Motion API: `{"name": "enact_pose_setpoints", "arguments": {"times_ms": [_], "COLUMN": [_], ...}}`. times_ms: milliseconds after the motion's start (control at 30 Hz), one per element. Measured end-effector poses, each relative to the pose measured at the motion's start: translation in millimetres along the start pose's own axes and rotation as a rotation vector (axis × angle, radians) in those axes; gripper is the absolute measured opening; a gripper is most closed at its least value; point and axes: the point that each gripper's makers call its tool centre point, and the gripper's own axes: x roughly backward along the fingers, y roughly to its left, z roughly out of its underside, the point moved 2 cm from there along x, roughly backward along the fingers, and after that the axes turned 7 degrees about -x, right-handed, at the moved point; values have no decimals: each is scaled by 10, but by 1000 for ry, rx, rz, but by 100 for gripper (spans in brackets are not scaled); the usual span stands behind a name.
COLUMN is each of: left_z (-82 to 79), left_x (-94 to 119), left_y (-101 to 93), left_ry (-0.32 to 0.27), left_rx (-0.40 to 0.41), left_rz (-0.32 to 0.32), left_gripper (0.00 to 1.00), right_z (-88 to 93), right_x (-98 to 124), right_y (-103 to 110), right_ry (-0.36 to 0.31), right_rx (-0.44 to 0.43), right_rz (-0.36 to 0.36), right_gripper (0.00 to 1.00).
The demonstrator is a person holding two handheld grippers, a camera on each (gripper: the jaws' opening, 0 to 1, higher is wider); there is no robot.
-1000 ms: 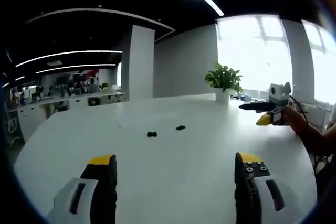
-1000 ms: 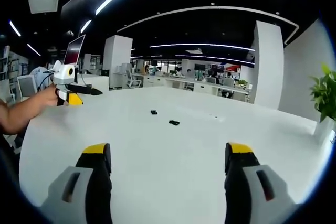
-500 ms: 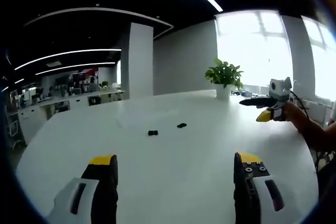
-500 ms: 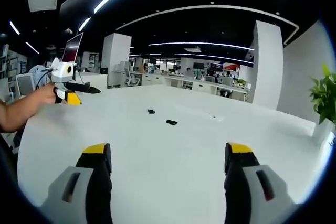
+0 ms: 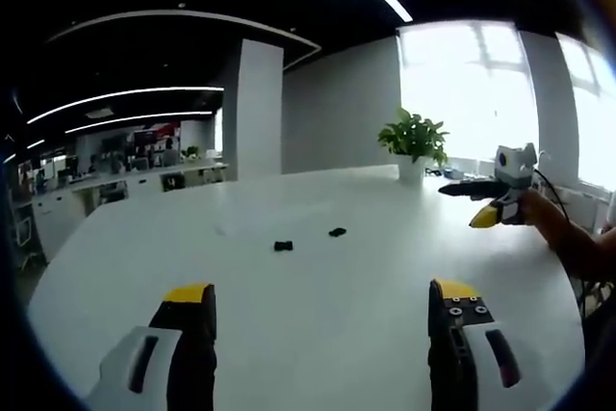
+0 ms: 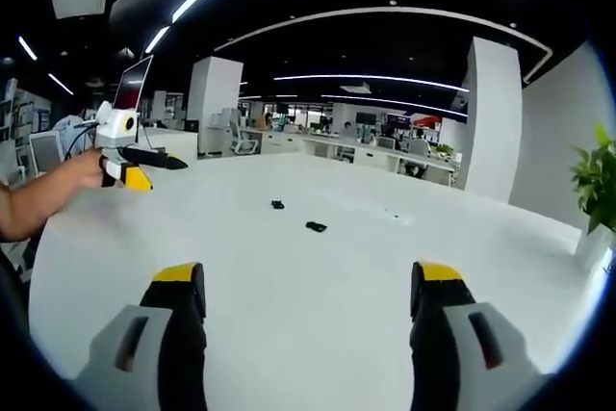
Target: Snap the two parts of the plastic buckle together until the buckle closes and remains connected.
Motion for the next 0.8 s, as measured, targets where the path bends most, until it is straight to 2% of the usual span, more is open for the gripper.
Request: {"name": "enact_pose_setpoints", "arguments": {"times_ms": [233,800], "left_z": [-7,-60], "left_x": [-21,-150], "left_y": [-20,40], "left_ry": [5,24], "left_rx": [-16,-27], "left_rz": [3,15], "left_gripper": [93,92], "right_z": [104,24], "right_x": [-97,-251], "right_y": [-54,-120], "right_ry": [33,51], "right_rx": [0,43], "right_rz": [-4,27], "right_gripper": [89,88]}}
